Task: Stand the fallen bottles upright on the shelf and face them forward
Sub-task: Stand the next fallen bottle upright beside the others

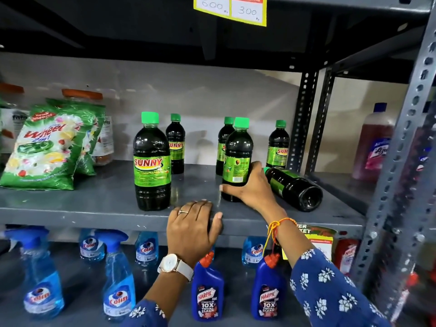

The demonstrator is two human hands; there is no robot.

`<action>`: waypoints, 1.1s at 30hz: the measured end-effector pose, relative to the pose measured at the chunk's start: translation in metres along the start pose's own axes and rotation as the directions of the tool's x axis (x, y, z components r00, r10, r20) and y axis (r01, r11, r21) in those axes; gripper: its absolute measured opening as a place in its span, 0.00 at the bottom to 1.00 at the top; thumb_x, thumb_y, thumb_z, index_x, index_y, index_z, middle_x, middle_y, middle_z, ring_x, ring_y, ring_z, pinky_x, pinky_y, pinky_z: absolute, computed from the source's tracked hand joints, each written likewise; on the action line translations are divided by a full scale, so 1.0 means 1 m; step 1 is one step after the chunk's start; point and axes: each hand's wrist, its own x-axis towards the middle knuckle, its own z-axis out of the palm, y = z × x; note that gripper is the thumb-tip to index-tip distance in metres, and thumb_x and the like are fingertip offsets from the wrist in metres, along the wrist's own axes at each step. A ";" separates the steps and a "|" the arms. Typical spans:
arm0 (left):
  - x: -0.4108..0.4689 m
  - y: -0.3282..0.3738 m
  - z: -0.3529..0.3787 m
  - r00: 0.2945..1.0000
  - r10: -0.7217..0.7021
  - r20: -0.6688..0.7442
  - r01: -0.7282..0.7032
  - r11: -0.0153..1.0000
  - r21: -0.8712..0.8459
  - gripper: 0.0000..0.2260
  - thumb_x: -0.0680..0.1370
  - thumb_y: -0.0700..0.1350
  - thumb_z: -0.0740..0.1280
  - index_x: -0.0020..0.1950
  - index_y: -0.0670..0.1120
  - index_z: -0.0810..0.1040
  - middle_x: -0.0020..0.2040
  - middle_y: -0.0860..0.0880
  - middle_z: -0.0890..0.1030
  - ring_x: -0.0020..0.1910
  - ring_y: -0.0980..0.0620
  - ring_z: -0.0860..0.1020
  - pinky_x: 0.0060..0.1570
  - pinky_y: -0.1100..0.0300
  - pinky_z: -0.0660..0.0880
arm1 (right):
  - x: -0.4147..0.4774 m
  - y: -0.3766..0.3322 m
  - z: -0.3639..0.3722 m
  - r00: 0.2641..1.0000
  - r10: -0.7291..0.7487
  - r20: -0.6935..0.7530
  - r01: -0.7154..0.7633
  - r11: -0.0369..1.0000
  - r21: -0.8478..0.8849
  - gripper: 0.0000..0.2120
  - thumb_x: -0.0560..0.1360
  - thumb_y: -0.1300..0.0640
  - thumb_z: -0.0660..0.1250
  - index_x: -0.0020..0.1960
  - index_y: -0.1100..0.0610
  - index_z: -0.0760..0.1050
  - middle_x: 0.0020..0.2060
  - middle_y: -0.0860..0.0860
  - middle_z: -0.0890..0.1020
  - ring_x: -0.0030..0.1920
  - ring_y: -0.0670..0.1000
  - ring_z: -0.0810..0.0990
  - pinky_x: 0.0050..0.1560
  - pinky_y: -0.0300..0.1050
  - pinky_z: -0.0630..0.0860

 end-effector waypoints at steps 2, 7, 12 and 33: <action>0.000 0.000 0.000 1.000 -0.002 0.001 0.002 1.000 -0.001 0.17 0.76 0.53 0.58 0.46 0.44 0.83 0.44 0.46 0.84 0.43 0.46 0.81 0.45 0.53 0.69 | 0.001 0.000 -0.001 0.998 0.005 0.065 -0.008 0.999 0.049 0.27 0.56 0.46 0.76 0.49 0.49 0.67 0.44 0.46 0.76 0.48 0.50 0.77 0.44 0.42 0.71; 0.000 0.000 0.000 1.000 -0.003 -0.013 0.003 1.000 -0.010 0.16 0.76 0.53 0.59 0.46 0.44 0.83 0.44 0.46 0.84 0.43 0.46 0.81 0.45 0.52 0.68 | 0.001 -0.001 -0.002 0.995 -0.023 0.097 0.001 0.975 0.224 0.26 0.52 0.45 0.76 0.46 0.47 0.69 0.41 0.38 0.77 0.43 0.35 0.77 0.38 0.28 0.70; -0.001 -0.001 0.002 0.999 0.001 -0.033 -0.001 1.000 -0.010 0.16 0.76 0.53 0.59 0.46 0.44 0.83 0.43 0.46 0.84 0.43 0.46 0.81 0.46 0.53 0.68 | 0.005 0.008 0.000 0.991 0.022 0.134 -0.059 0.959 0.279 0.27 0.55 0.53 0.74 0.52 0.50 0.70 0.48 0.49 0.81 0.51 0.51 0.79 0.54 0.48 0.76; -0.001 0.003 -0.006 0.988 -0.055 0.144 0.058 0.998 -0.020 0.18 0.77 0.53 0.56 0.47 0.44 0.81 0.43 0.45 0.83 0.41 0.44 0.80 0.46 0.51 0.71 | -0.003 -0.002 -0.010 0.988 0.013 0.157 -0.045 0.978 0.205 0.24 0.60 0.52 0.78 0.54 0.55 0.76 0.50 0.50 0.83 0.51 0.49 0.80 0.53 0.43 0.75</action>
